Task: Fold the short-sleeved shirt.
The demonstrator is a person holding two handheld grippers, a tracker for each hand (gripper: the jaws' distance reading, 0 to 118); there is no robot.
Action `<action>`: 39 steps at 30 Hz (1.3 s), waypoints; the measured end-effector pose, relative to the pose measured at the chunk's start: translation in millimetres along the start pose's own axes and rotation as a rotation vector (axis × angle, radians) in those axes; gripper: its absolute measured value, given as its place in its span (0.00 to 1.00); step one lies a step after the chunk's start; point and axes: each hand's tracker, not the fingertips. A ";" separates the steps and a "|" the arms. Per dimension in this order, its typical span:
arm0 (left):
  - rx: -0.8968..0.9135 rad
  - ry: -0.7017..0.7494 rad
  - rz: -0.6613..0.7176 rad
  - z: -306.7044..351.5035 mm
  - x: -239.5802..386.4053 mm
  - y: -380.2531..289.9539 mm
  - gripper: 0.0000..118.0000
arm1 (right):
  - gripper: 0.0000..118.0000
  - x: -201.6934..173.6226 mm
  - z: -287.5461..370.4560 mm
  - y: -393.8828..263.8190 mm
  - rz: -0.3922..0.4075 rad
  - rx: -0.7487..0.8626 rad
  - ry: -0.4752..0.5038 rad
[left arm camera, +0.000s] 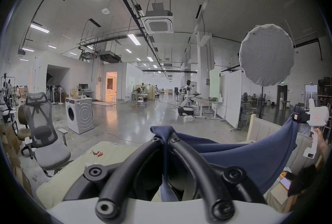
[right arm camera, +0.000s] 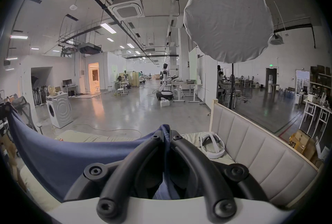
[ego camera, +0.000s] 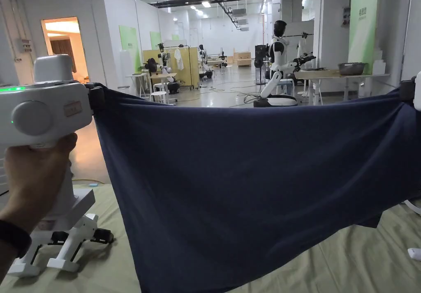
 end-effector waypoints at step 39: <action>-0.550 -0.059 0.211 96.5 -20.0 -386.5 0.04 | 0.04 40.2 72.0 -409.4 -0.196 -0.553 -0.004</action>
